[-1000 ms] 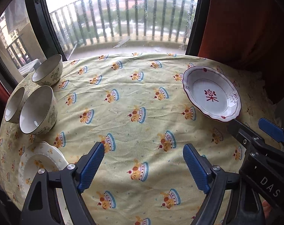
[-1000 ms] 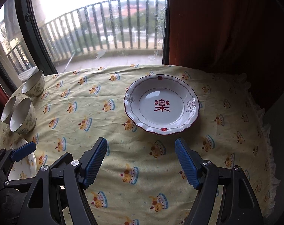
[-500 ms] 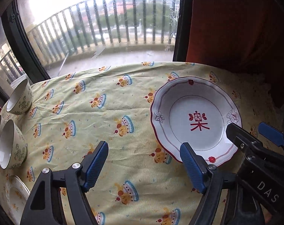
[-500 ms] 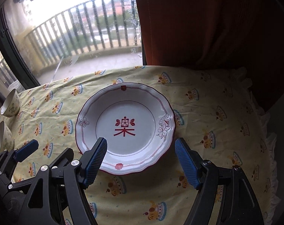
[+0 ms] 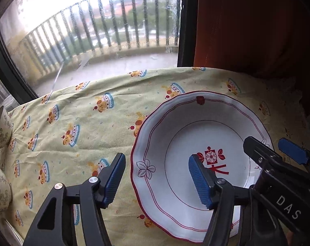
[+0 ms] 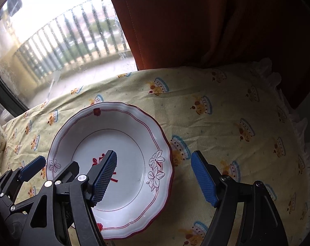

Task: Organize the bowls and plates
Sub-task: 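Move both grippers to the red-rimmed character plate and grasp its rim, then lift the red-rimmed plate with both grippers and carry it toward the plate stack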

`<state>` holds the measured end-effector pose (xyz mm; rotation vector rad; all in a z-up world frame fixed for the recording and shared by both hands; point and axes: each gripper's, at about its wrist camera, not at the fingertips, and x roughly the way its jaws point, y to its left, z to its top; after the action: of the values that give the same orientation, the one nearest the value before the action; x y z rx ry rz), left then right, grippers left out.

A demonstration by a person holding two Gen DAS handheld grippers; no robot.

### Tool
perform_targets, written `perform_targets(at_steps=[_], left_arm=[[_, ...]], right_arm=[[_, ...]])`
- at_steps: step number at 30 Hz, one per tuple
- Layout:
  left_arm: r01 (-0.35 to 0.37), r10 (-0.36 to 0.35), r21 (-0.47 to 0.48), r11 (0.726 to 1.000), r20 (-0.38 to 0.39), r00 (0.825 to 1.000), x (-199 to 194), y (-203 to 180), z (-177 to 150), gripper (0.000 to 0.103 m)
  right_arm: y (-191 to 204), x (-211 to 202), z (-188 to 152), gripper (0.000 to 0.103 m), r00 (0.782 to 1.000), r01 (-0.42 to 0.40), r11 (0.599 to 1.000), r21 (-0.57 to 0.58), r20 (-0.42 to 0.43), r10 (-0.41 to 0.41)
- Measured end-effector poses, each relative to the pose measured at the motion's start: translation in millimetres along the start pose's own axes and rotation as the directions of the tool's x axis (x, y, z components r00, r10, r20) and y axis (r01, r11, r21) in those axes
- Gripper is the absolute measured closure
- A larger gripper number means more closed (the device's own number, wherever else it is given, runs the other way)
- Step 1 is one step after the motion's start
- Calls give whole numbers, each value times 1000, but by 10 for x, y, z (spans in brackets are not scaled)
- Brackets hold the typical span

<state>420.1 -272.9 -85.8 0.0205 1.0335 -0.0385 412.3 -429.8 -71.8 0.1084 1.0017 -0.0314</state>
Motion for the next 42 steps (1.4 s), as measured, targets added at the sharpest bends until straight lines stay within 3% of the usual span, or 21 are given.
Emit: perform_targets(at_steps=[2, 6, 11, 18, 32, 42], left_arm=[[4, -4, -11, 1000, -12, 1000, 58, -5, 18, 46], [4, -5, -54, 999, -22, 1000, 126, 45, 50, 55], [15, -16, -35, 999, -32, 999, 111, 39, 85, 57], [4, -6, -26, 1000, -56, 998, 92, 66, 35, 57], [-48, 51, 21, 999, -135, 990, -335, 342, -642, 57], [-56, 53, -8, 998, -194, 980, -527, 500, -1005, 57]], right_arm=[[-7, 72, 20, 30, 1000, 4, 1000, 7, -7, -4], [-15, 210, 35, 48, 999, 25, 1000, 13, -29, -24], [11, 277, 6, 57, 999, 1, 1000, 14, -49, 0], [62, 234, -40, 57, 997, 12, 999, 35, -82, -9], [381, -155, -660, 57, 977, -76, 997, -30, -202, 69], [506, -367, -965, 57, 958, -118, 991, -67, -269, 96]])
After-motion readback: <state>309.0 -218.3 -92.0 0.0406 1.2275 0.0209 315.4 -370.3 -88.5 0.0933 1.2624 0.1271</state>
